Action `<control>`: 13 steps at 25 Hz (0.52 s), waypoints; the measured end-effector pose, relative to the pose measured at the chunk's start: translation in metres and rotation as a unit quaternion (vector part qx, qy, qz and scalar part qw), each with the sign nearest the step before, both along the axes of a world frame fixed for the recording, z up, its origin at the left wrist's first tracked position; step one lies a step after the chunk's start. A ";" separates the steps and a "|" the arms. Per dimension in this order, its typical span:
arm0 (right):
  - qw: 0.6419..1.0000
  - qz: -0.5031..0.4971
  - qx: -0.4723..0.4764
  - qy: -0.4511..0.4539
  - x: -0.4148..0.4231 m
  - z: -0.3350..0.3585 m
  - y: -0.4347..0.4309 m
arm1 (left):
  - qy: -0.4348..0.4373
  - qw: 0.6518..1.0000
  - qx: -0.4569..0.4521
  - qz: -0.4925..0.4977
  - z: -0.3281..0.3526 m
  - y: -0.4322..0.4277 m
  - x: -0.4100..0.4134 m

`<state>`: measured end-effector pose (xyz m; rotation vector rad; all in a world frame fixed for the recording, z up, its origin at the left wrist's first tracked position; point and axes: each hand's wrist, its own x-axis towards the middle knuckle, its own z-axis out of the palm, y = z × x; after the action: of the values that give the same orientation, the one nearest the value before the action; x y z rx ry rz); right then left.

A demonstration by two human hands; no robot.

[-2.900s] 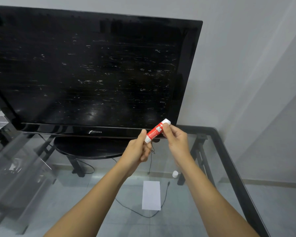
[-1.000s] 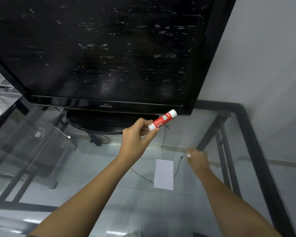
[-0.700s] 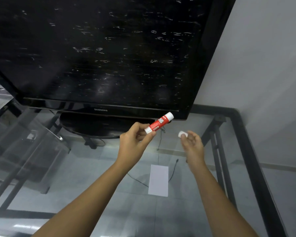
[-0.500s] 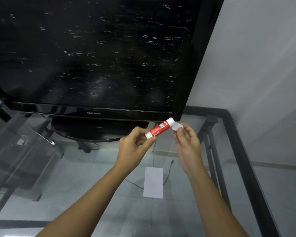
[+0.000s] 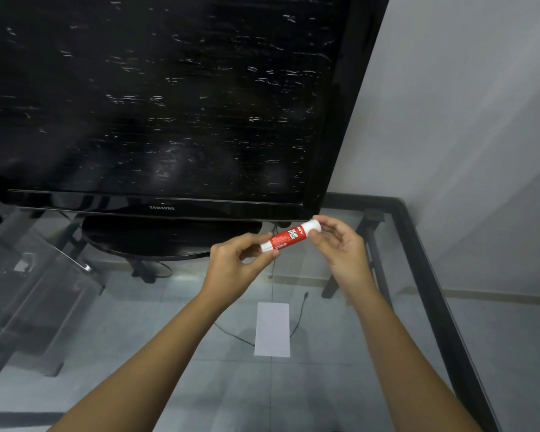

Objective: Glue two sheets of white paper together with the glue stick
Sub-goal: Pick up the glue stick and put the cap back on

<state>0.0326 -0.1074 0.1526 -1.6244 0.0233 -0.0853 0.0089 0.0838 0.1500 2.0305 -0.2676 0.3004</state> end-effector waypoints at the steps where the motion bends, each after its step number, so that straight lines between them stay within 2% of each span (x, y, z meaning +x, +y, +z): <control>1: 1.000 0.003 -0.002 -0.003 0.000 -0.001 0.000 | 0.001 1.000 -0.004 0.002 -0.001 0.000 0.000; 4: 1.000 0.013 0.010 -0.016 -0.001 0.001 0.003 | 0.018 0.999 -0.034 0.004 -0.003 0.002 -0.001; 6: 0.998 0.010 0.054 -0.007 -0.001 -0.002 0.007 | 0.031 0.996 -0.078 0.003 -0.006 0.000 -0.001; 9: 0.990 0.017 0.108 0.089 -0.005 -0.014 0.020 | 0.044 0.994 -0.103 -0.014 -0.020 -0.008 0.000; 11: 0.985 0.017 0.103 0.138 -0.008 -0.028 0.023 | 0.065 0.996 -0.064 -0.021 -0.039 -0.012 0.001; 13: 0.987 -0.017 0.053 0.152 -0.010 -0.043 0.021 | 0.097 0.995 0.024 -0.019 -0.069 -0.013 0.000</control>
<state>0.0228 -0.0862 0.1092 -1.5177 0.2856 0.1375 0.0088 0.0710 0.0813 2.0824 -0.1936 0.0728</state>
